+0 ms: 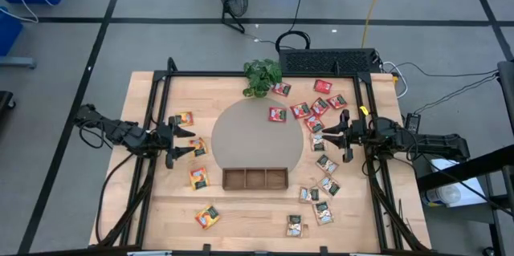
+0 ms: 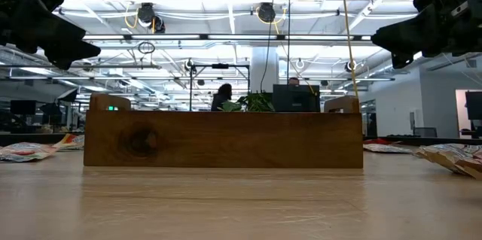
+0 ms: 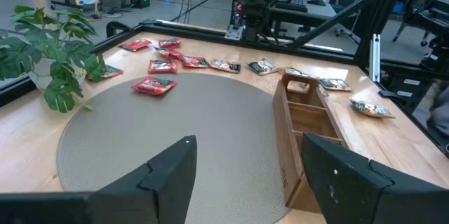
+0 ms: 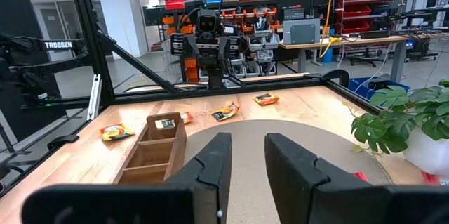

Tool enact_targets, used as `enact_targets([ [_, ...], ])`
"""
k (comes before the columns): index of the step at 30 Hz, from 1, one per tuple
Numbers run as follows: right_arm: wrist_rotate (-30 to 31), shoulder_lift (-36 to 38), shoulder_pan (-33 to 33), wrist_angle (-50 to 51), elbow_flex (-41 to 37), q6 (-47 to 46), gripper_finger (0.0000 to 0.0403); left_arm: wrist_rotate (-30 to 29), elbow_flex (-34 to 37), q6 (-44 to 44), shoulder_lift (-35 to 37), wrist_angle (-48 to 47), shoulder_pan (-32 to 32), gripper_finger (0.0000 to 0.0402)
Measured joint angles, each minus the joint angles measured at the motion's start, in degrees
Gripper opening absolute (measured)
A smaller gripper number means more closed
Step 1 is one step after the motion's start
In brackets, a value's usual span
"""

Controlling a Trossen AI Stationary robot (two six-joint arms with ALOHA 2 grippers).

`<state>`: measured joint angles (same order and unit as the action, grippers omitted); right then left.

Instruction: Pick & Place Tea

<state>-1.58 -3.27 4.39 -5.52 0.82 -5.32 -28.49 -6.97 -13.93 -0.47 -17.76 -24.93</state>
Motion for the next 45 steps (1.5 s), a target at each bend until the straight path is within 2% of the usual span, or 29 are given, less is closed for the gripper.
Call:
enact_targets([
  [33, 0.0, 0.01, 0.0, 0.0, -0.02, 0.0, 0.0075, -0.04, 0.0, 0.48, 0.0, 0.0, -0.01, 0.0253],
  [38, 0.0, 0.01, 0.0, 0.0, -0.01, 0.01, 0.0075, -9.33, -0.01, 20.37, 0.0, 0.31, 0.26, 0.0253],
  [41, 0.0, 0.01, 0.01, 0.0, -0.01, 0.0, 0.0075, -15.82, -0.01, 26.53, 0.0, 0.24, 0.26, 0.0253],
  [45, 0.0, 0.01, 0.01, 0.0, -0.01, 0.01, 0.0075, -21.82, 0.0, 29.02, 0.0, 0.53, 0.26, 0.0253],
])
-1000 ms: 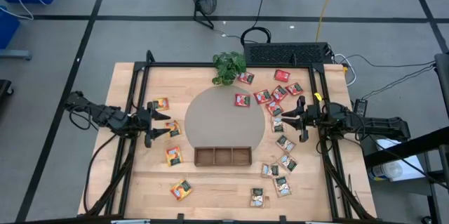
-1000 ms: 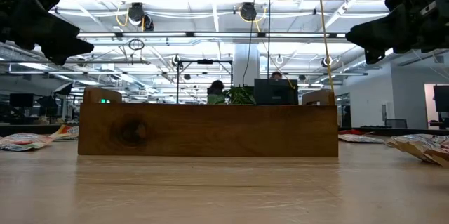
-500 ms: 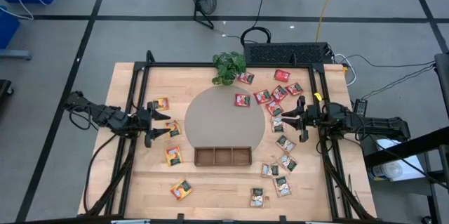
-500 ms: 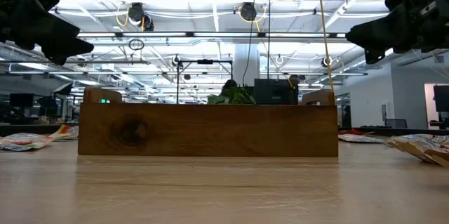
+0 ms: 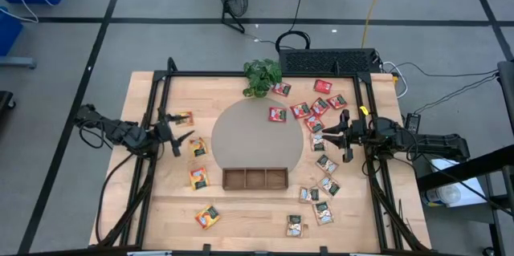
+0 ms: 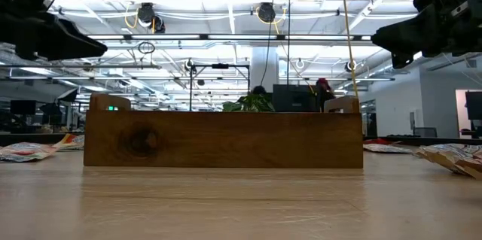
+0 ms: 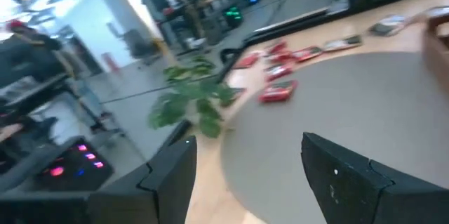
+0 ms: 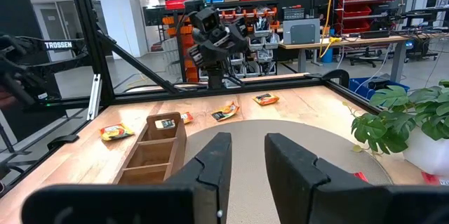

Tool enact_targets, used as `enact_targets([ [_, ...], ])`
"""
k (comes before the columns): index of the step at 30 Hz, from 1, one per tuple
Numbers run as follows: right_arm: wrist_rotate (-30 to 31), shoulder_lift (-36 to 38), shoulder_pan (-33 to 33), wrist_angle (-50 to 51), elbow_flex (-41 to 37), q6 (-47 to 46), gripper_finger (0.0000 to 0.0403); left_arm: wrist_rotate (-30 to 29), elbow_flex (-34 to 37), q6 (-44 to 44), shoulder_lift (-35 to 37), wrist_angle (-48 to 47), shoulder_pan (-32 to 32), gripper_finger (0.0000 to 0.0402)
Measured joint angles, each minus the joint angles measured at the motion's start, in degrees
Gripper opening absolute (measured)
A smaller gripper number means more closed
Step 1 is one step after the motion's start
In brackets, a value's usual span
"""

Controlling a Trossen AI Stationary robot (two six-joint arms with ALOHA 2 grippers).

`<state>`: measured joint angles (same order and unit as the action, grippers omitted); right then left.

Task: Pick & Place Tea
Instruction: Put the orange tea bag into the left slot of the wooden organizer

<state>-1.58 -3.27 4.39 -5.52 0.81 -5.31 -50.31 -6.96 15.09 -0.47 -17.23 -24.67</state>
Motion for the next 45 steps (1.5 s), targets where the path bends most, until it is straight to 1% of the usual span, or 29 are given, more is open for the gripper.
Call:
enact_targets([
  [3, 0.0, 0.0, 0.0, 0.0, 0.0, -0.01, 0.0075, -1.23, 0.0, -0.15, -0.02, 2.46, 0.0, 0.0253],
  [7, 0.0, 0.0, -0.01, 0.0, -0.02, 0.0, 0.0075, -1.09, 0.0, -1.31, -0.02, 6.73, 0.0, 0.0253],
  [10, 0.0, 0.0, -0.01, 0.0, 0.01, -0.01, 0.0075, 1.27, 0.0, -9.22, -0.02, 11.47, 0.0, 0.0253],
  [12, 0.0, 0.0, 0.0, 0.0, -0.01, -0.01, 0.0075, 1.17, 0.0, -13.48, -0.02, 15.52, 0.0, 0.0253],
  [16, 0.0, 0.0, -0.01, 0.0, -0.01, 0.0, 0.0075, 0.75, 0.0, -12.67, -0.02, 23.66, 0.0, 0.0253],
  [19, 0.0, 0.0, -0.01, 0.0, -0.01, -0.01, 0.0075, 0.6, 0.0, -12.7, -0.02, 27.59, 0.07, 0.0253],
  [23, 0.0, 0.0, 0.0, 0.0, 0.0, 0.0, 0.0075, -1.04, 0.0, -16.5, -0.02, 29.72, 0.07, 0.0253],
  [25, 0.0, 0.0, 0.0, 0.0, -0.02, 0.0, 0.0075, -0.34, 0.0, -20.82, -0.02, 30.53, 0.1, 0.0253],
  [27, 0.0, 0.0, 0.01, 0.0, 0.01, 0.0, 0.0075, -0.17, 0.0, -21.85, -0.13, 30.07, 0.11, 0.0253],
  [29, 0.0, -0.01, 0.0, 0.0, -0.02, 0.0, 0.0075, -2.62, -1.17, -25.03, -0.96, 25.84, 0.11, 0.0253],
  [31, 0.0, 0.0, 0.0, 0.0, 0.01, 0.0, 0.0075, -7.3, -4.64, -31.86, -2.45, 17.07, 0.53, 0.0253],
  [32, 0.0, 0.0, -0.01, 0.0, -0.02, 0.0, 0.0075, -9.2, -7.05, -36.55, -3.63, 11.61, 0.96, 0.0253],
  [33, 0.0, 0.0, -0.01, 0.0, 0.0, -0.01, 0.0075, -9.87, -9.47, -42.1, -5.03, 4.95, 1.54, 0.0253],
  [35, -0.01, 0.0, 0.0, 0.0, 0.01, -0.01, 0.0075, -9.15, -14.17, -52.88, -8.87, -8.69, 3.15, 0.0253],
  [37, 0.0, 0.0, -0.01, 0.0, -0.02, 0.0, 0.0075, -6.74, -18.36, -62.75, -13.75, -19.07, 5.34, 0.0253],
  [38, 0.0, 0.0, 0.01, 0.0, 0.0, 0.0, 0.0075, -4.61, -20.01, -66.67, -16.55, -23.38, 6.7, 0.0253],
  [40, 0.0, 0.0, 0.0, 0.0, 0.0, 0.0, 0.0075, 0.83, -22.15, -71.45, -22.89, -29.05, 9.94, 0.0253],
  [42, 0.0, -0.01, 0.0, -0.02, 0.0, -0.01, 0.0075, 7.07, -23.68, -72.67, -29.34, -30.79, 13.88, 0.0253],
  [45, 0.0, -0.02, 0.01, 0.0, -0.01, 0.0, 0.0075, 16.95, -25.77, -70.07, -39.37, -30.32, 21.43, 0.0253],
])
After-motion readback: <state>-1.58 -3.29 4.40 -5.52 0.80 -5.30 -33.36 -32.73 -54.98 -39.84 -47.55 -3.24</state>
